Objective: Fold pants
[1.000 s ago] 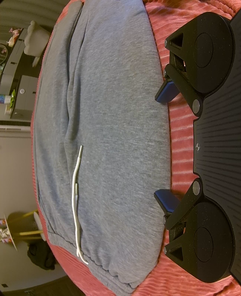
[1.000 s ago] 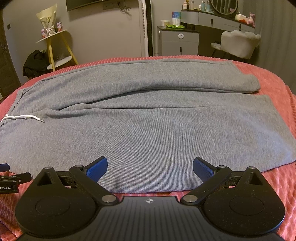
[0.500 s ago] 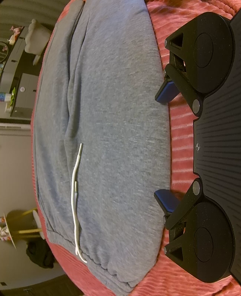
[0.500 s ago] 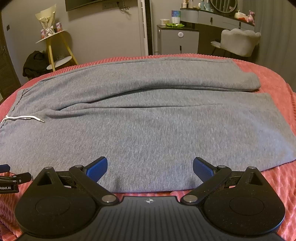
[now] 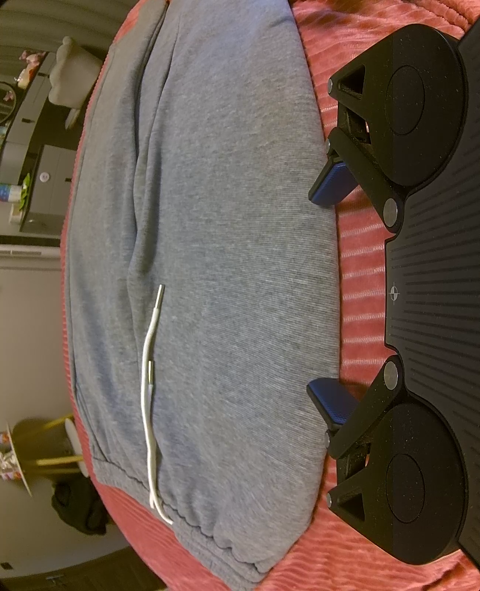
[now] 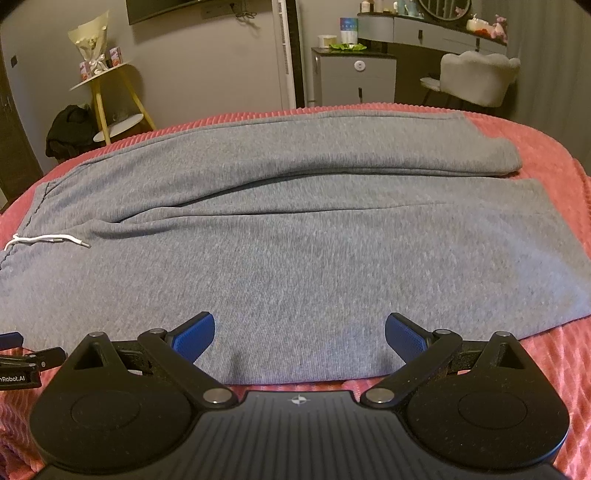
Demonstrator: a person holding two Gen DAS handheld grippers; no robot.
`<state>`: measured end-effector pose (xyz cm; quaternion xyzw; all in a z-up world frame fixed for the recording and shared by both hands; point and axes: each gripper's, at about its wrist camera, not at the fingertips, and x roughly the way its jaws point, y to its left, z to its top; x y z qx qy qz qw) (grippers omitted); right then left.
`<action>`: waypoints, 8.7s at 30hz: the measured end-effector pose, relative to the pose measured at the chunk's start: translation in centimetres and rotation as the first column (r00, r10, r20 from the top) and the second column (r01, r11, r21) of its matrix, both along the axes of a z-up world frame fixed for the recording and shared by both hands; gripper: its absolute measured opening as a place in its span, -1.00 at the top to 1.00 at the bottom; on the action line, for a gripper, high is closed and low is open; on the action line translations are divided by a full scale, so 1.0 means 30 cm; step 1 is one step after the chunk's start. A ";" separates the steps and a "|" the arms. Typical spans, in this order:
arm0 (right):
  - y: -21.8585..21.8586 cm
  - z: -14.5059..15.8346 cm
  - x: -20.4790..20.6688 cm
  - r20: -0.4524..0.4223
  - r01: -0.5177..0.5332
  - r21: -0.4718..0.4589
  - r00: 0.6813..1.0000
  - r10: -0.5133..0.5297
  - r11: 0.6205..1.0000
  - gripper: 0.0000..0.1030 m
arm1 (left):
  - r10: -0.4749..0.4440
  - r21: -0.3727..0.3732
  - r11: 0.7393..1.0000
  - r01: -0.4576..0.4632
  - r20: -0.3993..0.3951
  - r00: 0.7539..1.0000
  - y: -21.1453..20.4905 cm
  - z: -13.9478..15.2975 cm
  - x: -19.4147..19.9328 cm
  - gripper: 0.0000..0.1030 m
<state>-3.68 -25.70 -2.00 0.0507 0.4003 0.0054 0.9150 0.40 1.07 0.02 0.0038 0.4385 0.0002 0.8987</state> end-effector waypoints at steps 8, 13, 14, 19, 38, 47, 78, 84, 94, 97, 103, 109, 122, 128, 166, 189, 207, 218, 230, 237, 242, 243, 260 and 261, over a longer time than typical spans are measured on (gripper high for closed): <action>-0.003 -0.003 0.004 -0.007 -0.007 0.013 1.000 0.007 1.000 -0.92 | 0.002 0.000 1.000 -0.002 -0.001 1.000 0.003 -0.002 0.000 -1.00; -0.006 -0.007 0.013 -0.014 -0.004 0.027 1.000 0.004 1.000 -0.92 | 0.004 0.004 1.000 -0.004 -0.003 1.000 0.005 -0.005 -0.001 -1.00; -0.005 -0.007 0.014 -0.014 -0.004 0.028 1.000 0.004 1.000 -0.92 | 0.005 0.005 1.000 -0.005 -0.004 1.000 0.004 -0.006 0.000 -1.00; 0.004 -0.009 0.017 -0.017 -0.017 0.027 1.000 0.017 0.999 -0.92 | 0.008 0.009 1.000 -0.008 -0.009 1.000 0.000 -0.008 0.002 -1.00; -0.126 -0.130 0.278 -0.185 0.117 0.110 0.978 -0.095 0.987 -0.92 | 0.274 -0.044 0.961 -0.273 0.037 0.961 0.060 0.124 0.139 -1.00; -0.127 -0.197 0.411 -0.261 0.119 0.027 0.959 -0.108 0.993 -0.93 | 0.428 0.078 0.891 -0.447 0.185 0.885 0.151 0.062 0.355 -1.00; -0.539 -0.108 1.464 -0.159 0.634 0.063 0.769 -0.619 0.771 0.85 | 0.533 -0.079 0.839 -0.538 0.315 0.785 0.259 -0.110 0.355 -1.00; -0.541 0.039 1.115 -0.009 0.582 0.235 0.802 -0.597 0.778 0.88 | 0.538 -0.120 0.840 -0.529 0.303 0.787 0.281 -0.105 0.356 -1.00; -0.640 -0.158 0.292 -0.123 0.665 0.400 0.721 -0.682 0.631 0.97 | 0.528 -0.317 0.834 -0.452 0.219 0.820 0.355 -0.016 0.329 -1.00; -0.693 -0.155 0.253 -0.127 0.651 0.433 0.729 -0.672 0.624 0.88 | 0.507 -0.430 0.811 -0.395 0.181 0.843 0.375 0.051 0.353 -1.00; -0.572 0.007 0.455 0.157 0.398 0.058 0.902 -0.402 0.916 -0.03 | 0.432 -0.562 0.771 -0.300 0.115 0.895 0.387 0.120 0.558 -1.00; -0.553 -0.048 0.702 0.093 0.293 -0.123 0.954 -0.283 0.948 -0.02 | 0.424 -0.600 0.714 -0.361 -0.040 0.905 0.376 0.024 0.835 -0.73; -0.625 -0.085 0.746 0.113 0.371 -0.085 0.926 -0.361 0.925 0.88 | 0.383 -0.615 0.686 -0.388 -0.148 0.912 0.387 -0.008 1.011 0.86; -0.822 0.075 0.498 0.190 0.511 0.217 0.814 -0.550 0.832 0.90 | 0.317 -0.639 0.740 -0.209 0.057 0.947 0.359 0.196 0.682 0.87; -1.086 -0.327 0.028 -0.126 0.580 0.633 0.731 -0.671 0.512 0.48 | 0.606 -0.551 0.628 -0.550 -0.098 0.790 0.512 -0.247 0.049 0.30; -1.082 -0.401 0.034 -0.068 0.541 0.676 0.721 -0.689 0.500 0.46 | 0.656 -0.560 0.582 -0.589 -0.105 0.748 0.570 -0.272 -0.015 -0.11; -1.102 -0.085 0.072 0.132 0.574 0.382 0.741 -0.658 0.724 0.89 | 0.585 -0.565 0.686 -0.458 0.054 0.809 0.575 -0.102 -0.060 0.76; -1.126 -0.259 0.000 0.006 0.589 0.403 0.764 -0.645 0.701 0.40 | 0.662 -0.495 0.615 -0.614 -0.098 0.743 0.598 -0.266 -0.129 0.45; -1.012 -0.223 0.046 0.077 0.605 0.178 0.777 -0.624 0.776 0.91 | 0.649 -0.257 0.752 -0.607 0.123 0.751 0.454 -0.142 -0.157 0.17; -0.946 -0.191 0.082 0.103 0.701 -0.159 0.713 -0.694 0.696 0.50 | 0.515 -0.168 0.857 -0.487 0.286 0.808 0.301 -0.073 -0.078 -0.39; -0.801 -0.068 0.106 0.273 0.658 -0.104 0.740 -0.615 0.746 0.21 | 0.370 -0.099 0.929 -0.357 0.303 0.878 0.122 -0.127 0.099 -0.43; -0.725 -0.048 0.137 0.304 0.598 -0.091 0.778 -0.550 0.796 0.02 | 0.337 -0.088 0.941 -0.326 0.308 0.890 0.075 -0.142 0.145 -0.45; -0.241 -0.289 0.565 0.244 -0.029 -0.266 0.965 0.096 0.964 -0.79 | 0.199 0.186 0.943 -0.276 0.348 0.916 0.035 -0.382 0.454 -0.90; -0.337 -0.294 0.570 0.236 0.046 -0.230 0.972 0.010 0.972 -0.81 | 0.227 0.219 0.924 -0.313 0.345 0.911 0.047 -0.381 0.448 -0.90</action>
